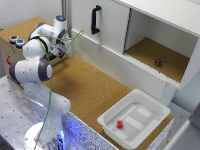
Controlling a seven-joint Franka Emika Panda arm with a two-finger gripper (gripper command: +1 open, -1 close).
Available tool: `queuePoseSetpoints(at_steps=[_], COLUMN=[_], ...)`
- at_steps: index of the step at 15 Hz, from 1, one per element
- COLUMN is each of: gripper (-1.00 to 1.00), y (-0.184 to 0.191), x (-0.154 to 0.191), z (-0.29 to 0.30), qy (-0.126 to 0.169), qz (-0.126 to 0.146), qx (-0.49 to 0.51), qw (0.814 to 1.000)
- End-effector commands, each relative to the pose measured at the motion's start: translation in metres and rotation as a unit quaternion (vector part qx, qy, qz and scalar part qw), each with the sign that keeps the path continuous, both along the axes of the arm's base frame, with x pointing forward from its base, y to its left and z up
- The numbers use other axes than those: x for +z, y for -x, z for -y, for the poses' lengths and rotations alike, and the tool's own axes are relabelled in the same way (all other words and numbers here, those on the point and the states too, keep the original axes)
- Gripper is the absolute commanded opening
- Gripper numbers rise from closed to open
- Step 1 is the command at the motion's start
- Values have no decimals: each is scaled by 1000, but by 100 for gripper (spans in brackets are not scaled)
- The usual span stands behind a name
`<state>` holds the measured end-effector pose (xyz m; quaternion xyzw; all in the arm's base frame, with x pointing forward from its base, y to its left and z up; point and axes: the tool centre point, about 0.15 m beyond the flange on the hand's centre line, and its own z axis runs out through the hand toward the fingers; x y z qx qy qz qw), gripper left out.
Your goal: Grasp the handle of the drawer, then open it
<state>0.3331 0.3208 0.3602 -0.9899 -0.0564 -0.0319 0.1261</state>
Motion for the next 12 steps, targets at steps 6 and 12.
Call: queuePoseSetpoints(at_steps=[6,12], gripper=[100,-100], y=[-14,-12], x=[-55,-63], z=[-30,-39], qy=[-12,-39], qz=[-95,-85], qx=[2,5], qw=[995,996])
